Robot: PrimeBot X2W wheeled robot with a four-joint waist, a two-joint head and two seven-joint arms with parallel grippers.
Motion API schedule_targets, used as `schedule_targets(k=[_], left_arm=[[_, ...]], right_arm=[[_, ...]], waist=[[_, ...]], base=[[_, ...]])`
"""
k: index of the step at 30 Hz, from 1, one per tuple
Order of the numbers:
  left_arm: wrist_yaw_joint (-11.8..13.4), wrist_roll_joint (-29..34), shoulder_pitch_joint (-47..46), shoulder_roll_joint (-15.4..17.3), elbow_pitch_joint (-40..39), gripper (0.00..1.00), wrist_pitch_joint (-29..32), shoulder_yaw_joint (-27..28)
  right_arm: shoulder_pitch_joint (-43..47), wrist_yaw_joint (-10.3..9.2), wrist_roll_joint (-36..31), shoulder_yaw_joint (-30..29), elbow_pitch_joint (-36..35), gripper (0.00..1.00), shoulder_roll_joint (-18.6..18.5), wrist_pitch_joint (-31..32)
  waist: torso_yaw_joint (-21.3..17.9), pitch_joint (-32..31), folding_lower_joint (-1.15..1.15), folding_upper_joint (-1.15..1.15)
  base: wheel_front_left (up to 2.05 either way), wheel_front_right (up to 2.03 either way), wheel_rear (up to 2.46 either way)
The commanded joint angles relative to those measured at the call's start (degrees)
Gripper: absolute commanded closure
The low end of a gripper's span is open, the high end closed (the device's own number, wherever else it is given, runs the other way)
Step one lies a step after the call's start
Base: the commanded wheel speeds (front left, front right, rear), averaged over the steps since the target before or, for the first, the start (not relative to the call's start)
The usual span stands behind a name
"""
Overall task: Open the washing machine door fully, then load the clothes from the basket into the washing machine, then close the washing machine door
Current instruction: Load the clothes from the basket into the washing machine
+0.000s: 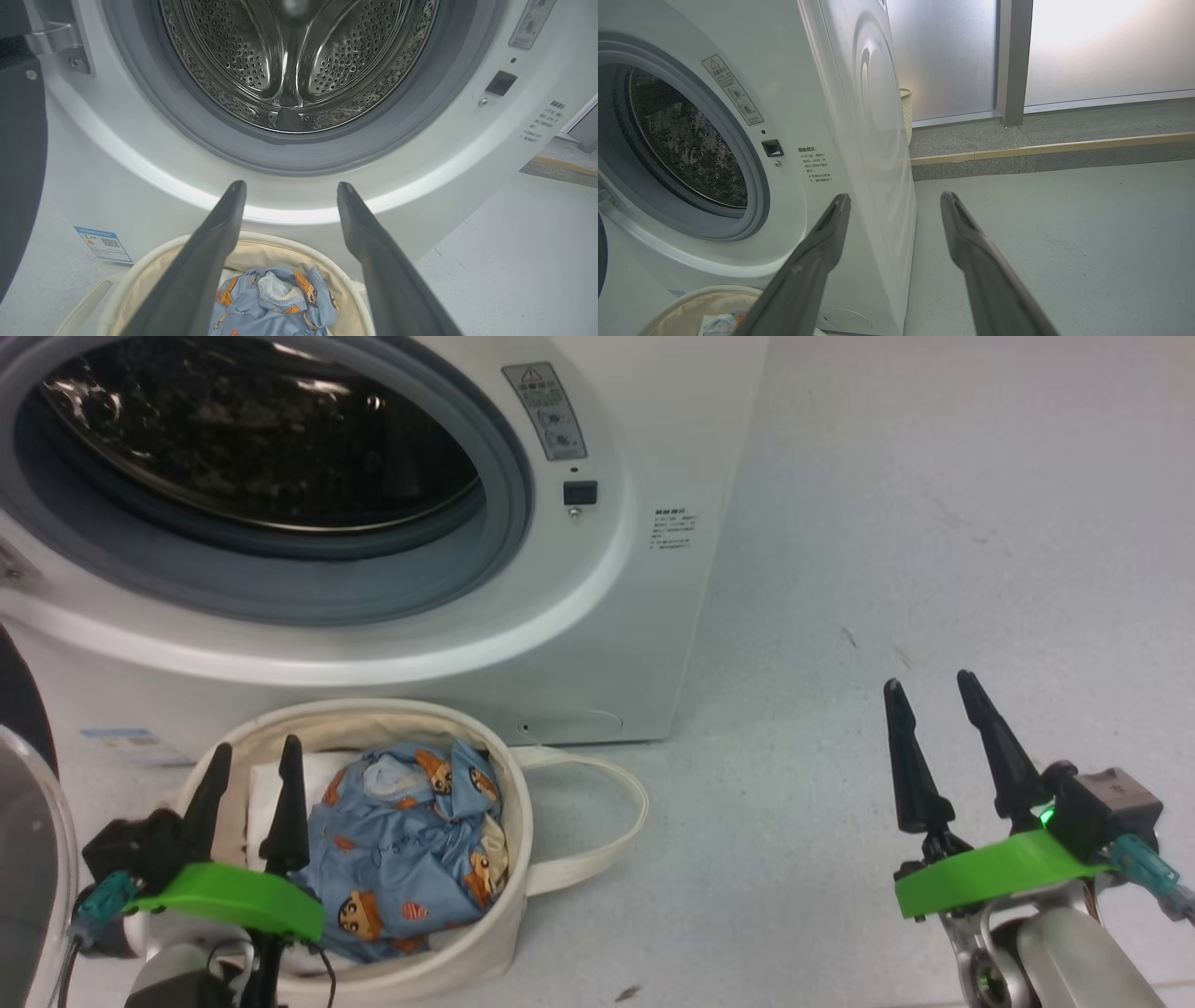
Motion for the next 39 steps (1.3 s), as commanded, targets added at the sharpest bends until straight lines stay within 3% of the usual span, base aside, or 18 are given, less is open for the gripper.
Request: schedule_targets(k=[1, 6, 19, 32, 39], left_arm=[[-0.34, -0.06, -2.09, 1.41, -1.04, 0.0, -0.69, 1.29], [-0.34, -1.51, -3.41, 2.04, 3.02, 0.0, -0.69, -2.22], [-0.34, -4.86, -13.24, 5.73, 26.57, 0.0, -0.69, -9.99], [-0.29, -4.04, -19.32, 7.32, 39.1, 0.0, -0.69, -11.14], [-0.32, -5.29, -22.26, 9.0, 41.75, 0.0, 1.68, -13.14]], right_arm=[[-1.61, 0.43, -0.43, 0.65, -2.11, 0.0, -0.18, -0.71], [-2.74, 0.43, -0.58, 0.79, -2.6, 0.0, 0.16, -0.71], [-5.88, 0.43, -1.1, 1.64, -3.81, 0.0, 1.07, -0.71], [-8.05, 0.43, -1.94, 2.64, -5.06, 0.0, 0.7, -0.71], [-9.4, 0.43, -2.27, 2.26, -6.6, 0.0, 1.65, -0.71]], waist=[[-0.1, 1.17, -0.01, 0.0], [-0.35, 3.45, -0.01, 0.0], [-4.08, 9.87, -0.01, 0.0], [-8.47, 16.14, -0.01, 0.0], [-11.18, 20.38, -0.01, 0.0]], base=[[0.0, 0.0, 0.0], [0.0, 0.0, 0.0], [0.0, 0.0, 0.0], [0.0, 0.0, 0.0], [0.0, 0.0, 0.0]])
